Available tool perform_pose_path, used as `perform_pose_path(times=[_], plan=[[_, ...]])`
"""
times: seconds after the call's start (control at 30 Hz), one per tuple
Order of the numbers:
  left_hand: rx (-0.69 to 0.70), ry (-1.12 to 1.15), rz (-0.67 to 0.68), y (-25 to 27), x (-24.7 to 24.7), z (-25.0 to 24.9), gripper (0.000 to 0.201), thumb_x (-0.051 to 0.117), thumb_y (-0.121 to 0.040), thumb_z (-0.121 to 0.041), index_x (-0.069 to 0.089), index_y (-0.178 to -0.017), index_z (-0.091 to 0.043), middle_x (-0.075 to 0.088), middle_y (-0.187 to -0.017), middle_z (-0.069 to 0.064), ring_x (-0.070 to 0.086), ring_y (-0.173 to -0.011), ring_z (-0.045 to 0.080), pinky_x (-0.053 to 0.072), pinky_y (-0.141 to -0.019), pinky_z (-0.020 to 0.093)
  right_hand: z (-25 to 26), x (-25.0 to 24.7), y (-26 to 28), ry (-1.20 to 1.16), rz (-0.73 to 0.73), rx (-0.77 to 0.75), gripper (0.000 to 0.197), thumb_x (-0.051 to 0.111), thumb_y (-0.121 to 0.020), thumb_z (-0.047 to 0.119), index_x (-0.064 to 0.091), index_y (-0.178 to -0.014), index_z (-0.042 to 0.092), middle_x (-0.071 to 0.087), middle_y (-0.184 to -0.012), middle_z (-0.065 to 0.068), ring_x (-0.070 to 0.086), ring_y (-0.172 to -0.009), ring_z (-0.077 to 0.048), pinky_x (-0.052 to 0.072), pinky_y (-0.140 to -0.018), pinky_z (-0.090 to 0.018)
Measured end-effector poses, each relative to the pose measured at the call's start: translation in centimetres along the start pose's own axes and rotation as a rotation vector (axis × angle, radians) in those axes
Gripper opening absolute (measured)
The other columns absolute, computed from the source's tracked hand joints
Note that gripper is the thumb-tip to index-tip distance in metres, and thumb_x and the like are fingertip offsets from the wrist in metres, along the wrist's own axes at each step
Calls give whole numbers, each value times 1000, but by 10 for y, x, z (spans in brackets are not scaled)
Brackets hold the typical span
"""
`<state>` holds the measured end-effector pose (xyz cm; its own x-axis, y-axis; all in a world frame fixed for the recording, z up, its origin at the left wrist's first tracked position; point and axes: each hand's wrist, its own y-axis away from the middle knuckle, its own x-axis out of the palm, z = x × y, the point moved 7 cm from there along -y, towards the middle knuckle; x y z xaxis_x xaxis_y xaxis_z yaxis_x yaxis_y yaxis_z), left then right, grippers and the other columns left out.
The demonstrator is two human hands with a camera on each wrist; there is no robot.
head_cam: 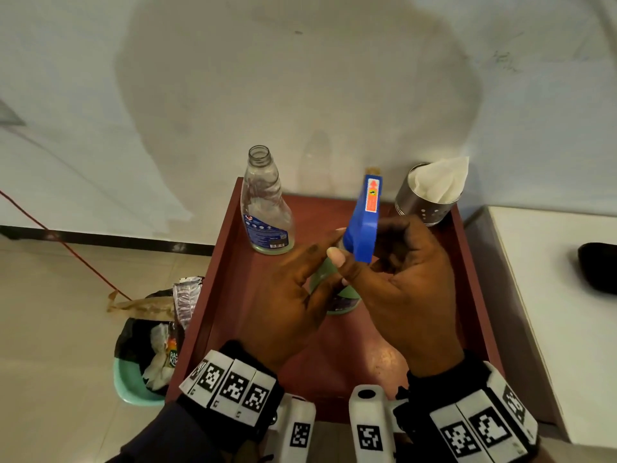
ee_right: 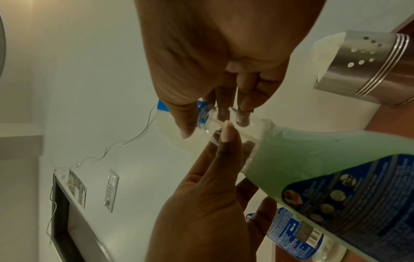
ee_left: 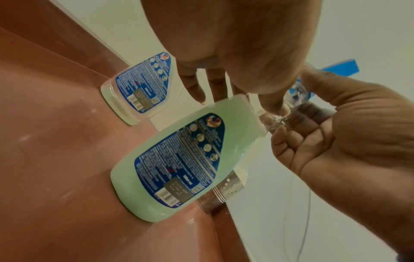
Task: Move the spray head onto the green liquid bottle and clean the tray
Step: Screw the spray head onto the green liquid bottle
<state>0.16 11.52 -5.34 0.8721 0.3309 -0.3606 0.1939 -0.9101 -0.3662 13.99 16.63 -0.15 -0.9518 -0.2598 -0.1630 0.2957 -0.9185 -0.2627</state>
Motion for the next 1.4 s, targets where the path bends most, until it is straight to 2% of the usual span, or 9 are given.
perform_pose_path(times=[0.17, 0.33, 0.43, 0.53, 0.63, 0.73, 0.97, 1.2, 1.4], plan=[[-8, 37, -16, 0, 1, 0, 42, 63, -97, -18, 64, -136, -4, 65, -108, -16, 63, -101, -7, 44, -87, 5, -4, 3, 2, -48, 32, -5, 31, 79, -87, 17, 68, -115, 23, 77, -104, 5, 75, -94, -16, 59, -76, -24], [-55, 49, 22, 1, 3, 3, 44, 64, -101, -24, 60, -144, -17, 71, -116, -1, 69, -107, 13, 55, -90, 26, -5, -5, 3, -20, -46, -38, 26, 84, -80, 31, 64, -97, 27, 74, -89, 1, 70, -77, -23, 60, -71, -42], [-49, 35, 9, 0, 3, 3, 41, 65, -100, -25, 62, -140, -16, 71, -112, 0, 68, -101, 13, 52, -87, 20, -8, -6, 3, -169, -86, -11, 42, 84, -74, 30, 50, -95, 17, 68, -86, -17, 63, -76, -47, 57, -69, -52], [-44, 14, 5, -1, 2, 4, 40, 66, -100, -28, 64, -138, -15, 71, -109, -2, 67, -99, 12, 51, -85, 20, -13, -2, -1, -282, -63, 66, 59, 90, -73, 22, 48, -115, 23, 75, -96, -14, 72, -87, -42, 58, -77, -57], [-33, 18, 1, 0, 0, 5, 43, 66, -99, -28, 63, -140, -15, 71, -112, -2, 67, -102, 13, 54, -88, 27, -16, 3, -4, -272, -2, 125, 78, 84, -72, 26, 48, -141, 25, 75, -109, -1, 73, -103, -23, 63, -81, -39], [-15, 33, 10, 1, 1, 4, 41, 68, -99, -21, 63, -139, -14, 71, -116, 0, 69, -106, 17, 56, -89, 38, -16, 7, -4, -210, 50, 132, 49, 83, -75, 31, 67, -119, 17, 76, -108, 3, 72, -106, -18, 59, -83, -30], [-50, 9, 7, 1, -1, 8, 44, 64, -98, -32, 62, -140, -18, 71, -120, -3, 67, -109, 8, 52, -90, 20, -20, 7, -1, -241, 19, 138, 55, 80, -81, 35, 58, -128, 17, 70, -124, -5, 65, -121, -28, 54, -100, -56], [-19, -4, 17, 1, -2, 7, 46, 61, -100, -30, 59, -144, -14, 71, -118, -4, 67, -107, 6, 49, -89, 13, -17, 11, 0, -186, 11, 142, 53, 80, -79, 39, 64, -124, 18, 74, -115, -3, 74, -86, -32, 64, -73, -34], [-4, 33, -20, 2, -3, 5, 45, 62, -100, -28, 56, -144, -22, 69, -120, -9, 66, -109, 0, 49, -91, 12, -17, 13, 1, -163, 45, 113, 45, 74, -86, 33, 64, -125, 13, 74, -111, -1, 74, -95, -16, 60, -72, -25]])
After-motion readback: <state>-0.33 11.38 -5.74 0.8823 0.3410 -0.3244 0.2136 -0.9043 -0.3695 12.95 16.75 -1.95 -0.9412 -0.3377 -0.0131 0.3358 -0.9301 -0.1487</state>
